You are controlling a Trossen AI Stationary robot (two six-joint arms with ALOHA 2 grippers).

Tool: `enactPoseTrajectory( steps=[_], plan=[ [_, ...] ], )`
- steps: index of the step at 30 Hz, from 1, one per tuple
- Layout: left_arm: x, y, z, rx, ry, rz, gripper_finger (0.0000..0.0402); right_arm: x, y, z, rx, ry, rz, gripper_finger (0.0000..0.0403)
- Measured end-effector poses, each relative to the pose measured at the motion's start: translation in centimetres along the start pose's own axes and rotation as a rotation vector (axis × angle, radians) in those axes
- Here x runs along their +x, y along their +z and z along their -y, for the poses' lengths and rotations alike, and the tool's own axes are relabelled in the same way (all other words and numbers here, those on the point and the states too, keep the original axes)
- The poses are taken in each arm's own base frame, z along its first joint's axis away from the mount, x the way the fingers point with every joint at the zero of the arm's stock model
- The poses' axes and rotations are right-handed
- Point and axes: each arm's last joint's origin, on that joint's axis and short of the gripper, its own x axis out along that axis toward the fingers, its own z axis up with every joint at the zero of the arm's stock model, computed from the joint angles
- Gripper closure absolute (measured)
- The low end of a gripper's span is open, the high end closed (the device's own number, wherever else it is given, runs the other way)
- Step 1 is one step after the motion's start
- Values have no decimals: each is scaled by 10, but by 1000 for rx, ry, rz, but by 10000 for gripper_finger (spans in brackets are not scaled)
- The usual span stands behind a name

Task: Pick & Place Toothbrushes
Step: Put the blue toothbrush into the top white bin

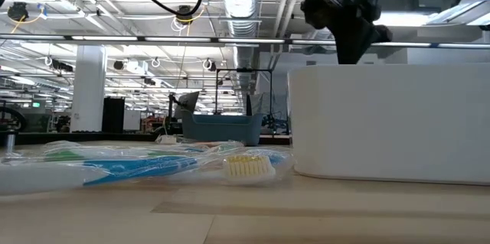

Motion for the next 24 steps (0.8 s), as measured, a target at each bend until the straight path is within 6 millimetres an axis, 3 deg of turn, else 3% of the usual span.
enactPoseTrajectory(
  steps=[4, 10, 16, 21, 24],
  plan=[
    [0, 0, 0, 0, 0, 0, 401, -14, 4, 18, 44, -17, 20, 403],
    [0, 0, 0, 0, 1, 1, 401, -16, 6, 39, 13, -114, -65, 403],
    [2, 5, -5, 14, 21, 19, 401, -15, 13, 45, -148, -107, -68, 403],
    [5, 13, -12, 4, 52, 47, 401, -18, 20, 43, -384, -17, 40, 403],
    [8, 19, -18, -62, 71, 74, 401, -15, 21, 45, -438, 39, 85, 403]
  ],
)
